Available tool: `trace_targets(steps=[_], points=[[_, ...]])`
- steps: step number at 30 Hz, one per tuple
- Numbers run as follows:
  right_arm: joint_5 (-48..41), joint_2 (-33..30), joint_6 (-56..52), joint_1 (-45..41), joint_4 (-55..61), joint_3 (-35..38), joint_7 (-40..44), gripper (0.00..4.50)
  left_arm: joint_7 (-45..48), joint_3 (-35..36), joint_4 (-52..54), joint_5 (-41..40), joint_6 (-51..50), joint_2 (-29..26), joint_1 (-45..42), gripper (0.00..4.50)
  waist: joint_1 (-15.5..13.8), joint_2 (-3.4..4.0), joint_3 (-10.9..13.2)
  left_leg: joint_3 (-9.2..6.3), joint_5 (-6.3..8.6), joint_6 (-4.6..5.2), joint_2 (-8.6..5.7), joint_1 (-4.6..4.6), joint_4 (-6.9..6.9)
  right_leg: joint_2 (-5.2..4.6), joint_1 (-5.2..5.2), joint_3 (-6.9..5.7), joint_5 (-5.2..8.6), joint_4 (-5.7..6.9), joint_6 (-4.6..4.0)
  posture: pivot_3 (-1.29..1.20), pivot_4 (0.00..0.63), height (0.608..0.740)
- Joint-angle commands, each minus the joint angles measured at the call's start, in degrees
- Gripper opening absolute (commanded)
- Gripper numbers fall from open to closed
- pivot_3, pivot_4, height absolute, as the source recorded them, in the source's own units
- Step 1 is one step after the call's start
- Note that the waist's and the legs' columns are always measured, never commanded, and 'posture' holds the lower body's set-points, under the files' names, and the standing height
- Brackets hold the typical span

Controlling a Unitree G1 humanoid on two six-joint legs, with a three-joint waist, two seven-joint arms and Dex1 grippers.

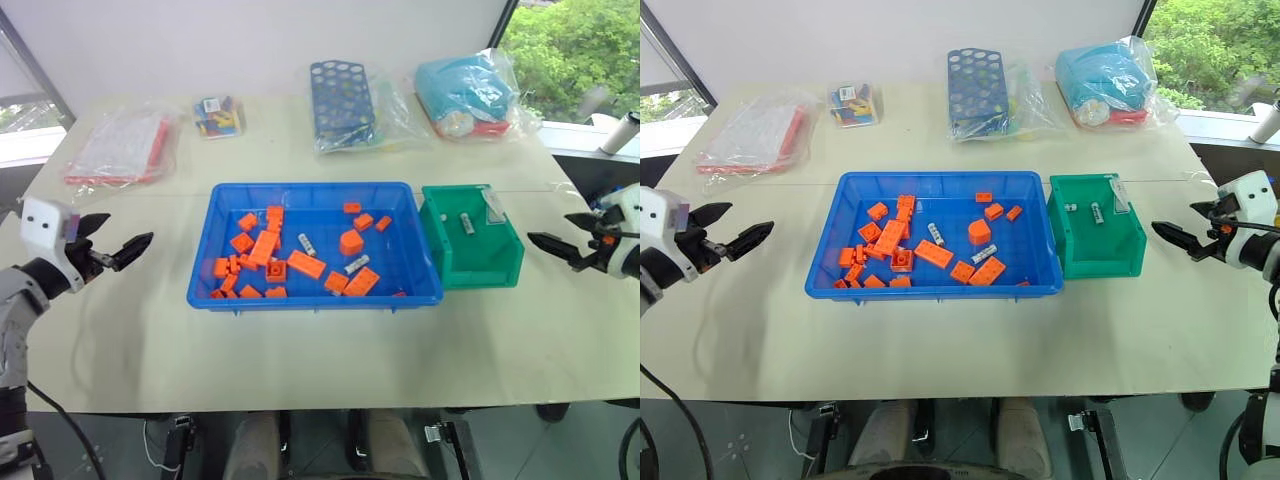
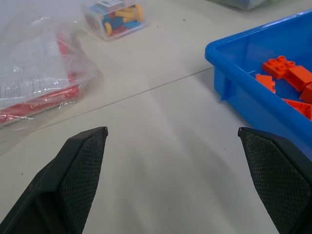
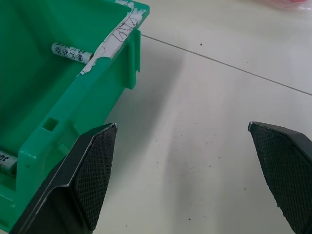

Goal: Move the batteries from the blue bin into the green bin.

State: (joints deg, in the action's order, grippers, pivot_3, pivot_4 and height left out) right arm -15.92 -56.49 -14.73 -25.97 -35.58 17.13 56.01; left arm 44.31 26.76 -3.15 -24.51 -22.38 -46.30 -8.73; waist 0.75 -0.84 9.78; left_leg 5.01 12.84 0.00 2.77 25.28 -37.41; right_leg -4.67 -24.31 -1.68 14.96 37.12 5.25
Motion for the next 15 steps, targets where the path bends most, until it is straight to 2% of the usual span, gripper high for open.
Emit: trace_targets(steps=[1,15], points=[[-0.3,-0.4,0.4,-0.3,0.8,1.0,-0.4,4.44,0.3,2.3,2.0,-1.5,-0.4,-1.4,-0.2,4.5,0.0,0.0,0.0,0.0,0.0,0.0,0.0,0.0,0.0,0.0,0.0,0.0,0.0,0.0,0.0,0.0,0.15,0.737],[-1.4,-0.9,-2.0,0.8,2.4,2.0,-0.6,4.44,-0.5,0.5,0.4,-1.5,-0.2,-0.7,-2.4,4.5,0.0,0.0,0.0,0.01,0.0,0.0,-0.03,0.0,0.0,0.01,0.0,0.0,-0.01,0.01,0.01,0.0,0.15,0.737]])
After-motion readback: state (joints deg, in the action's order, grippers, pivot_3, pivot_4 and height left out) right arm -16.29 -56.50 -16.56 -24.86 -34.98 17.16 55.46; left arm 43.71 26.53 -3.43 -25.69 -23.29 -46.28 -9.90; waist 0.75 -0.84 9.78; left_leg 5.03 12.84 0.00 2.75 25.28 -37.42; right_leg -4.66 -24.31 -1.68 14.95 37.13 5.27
